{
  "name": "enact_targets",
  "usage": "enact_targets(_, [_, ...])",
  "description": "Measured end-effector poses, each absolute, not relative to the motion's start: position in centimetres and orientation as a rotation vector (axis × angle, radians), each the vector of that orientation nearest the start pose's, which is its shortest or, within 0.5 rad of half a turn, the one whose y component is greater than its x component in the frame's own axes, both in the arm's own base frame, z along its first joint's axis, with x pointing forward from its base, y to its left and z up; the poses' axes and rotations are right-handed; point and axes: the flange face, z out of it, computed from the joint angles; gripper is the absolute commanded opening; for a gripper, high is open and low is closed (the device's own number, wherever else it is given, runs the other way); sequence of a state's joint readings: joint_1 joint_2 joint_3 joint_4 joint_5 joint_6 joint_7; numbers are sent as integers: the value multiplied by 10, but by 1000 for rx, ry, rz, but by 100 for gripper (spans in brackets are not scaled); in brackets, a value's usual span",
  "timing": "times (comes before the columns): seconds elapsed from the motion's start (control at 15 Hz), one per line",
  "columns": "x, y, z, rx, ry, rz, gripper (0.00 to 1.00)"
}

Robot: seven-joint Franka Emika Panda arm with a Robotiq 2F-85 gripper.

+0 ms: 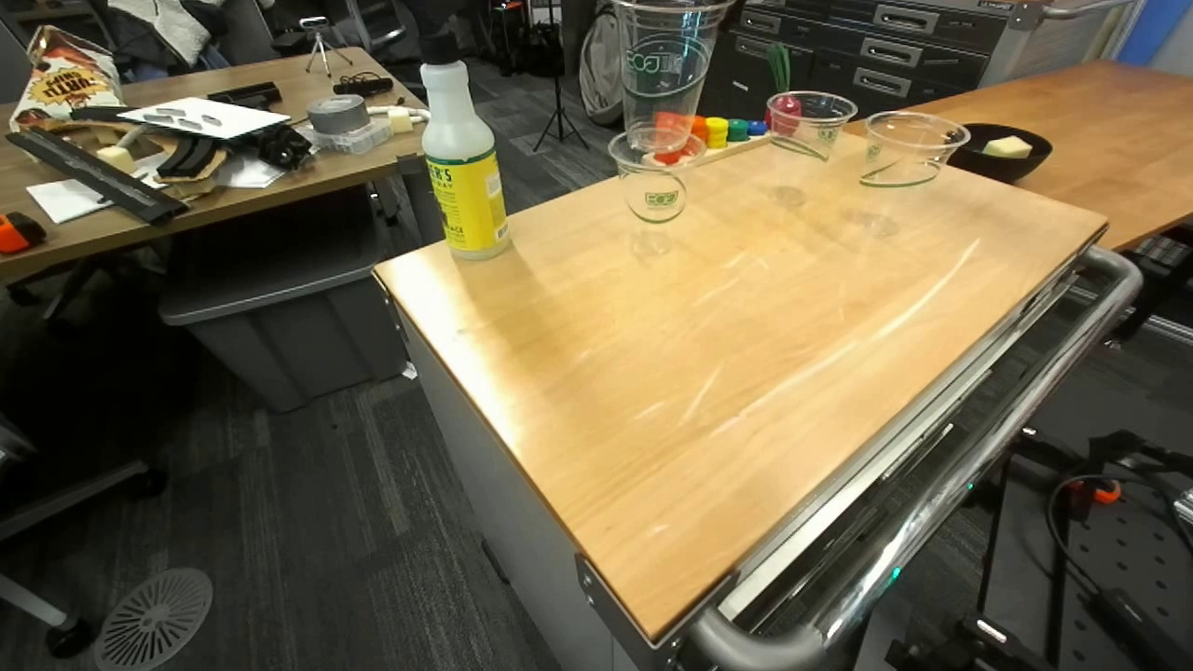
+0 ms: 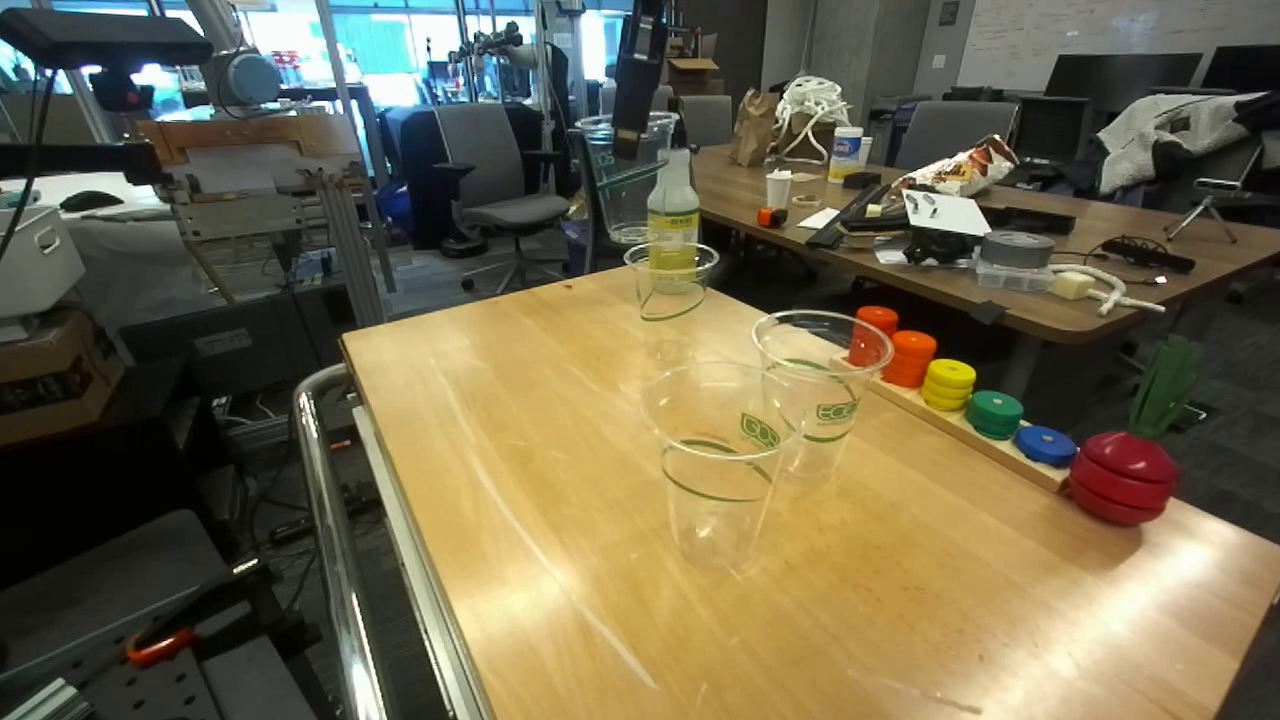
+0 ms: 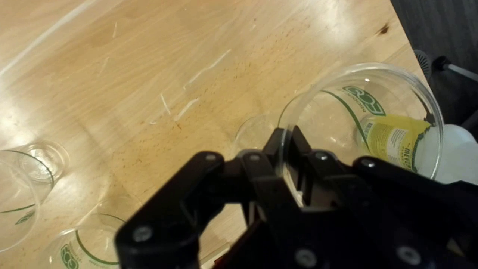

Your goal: Stack the cups into the front right cup

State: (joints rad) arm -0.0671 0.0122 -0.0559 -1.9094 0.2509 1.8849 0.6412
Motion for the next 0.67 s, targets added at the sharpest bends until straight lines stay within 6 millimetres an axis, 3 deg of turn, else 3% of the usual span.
enact_targets(0.33, [577,-58,473,-2645,1246,131,2])
enact_targets(0.67, [578,-61,468,-2645,1254,144,2])
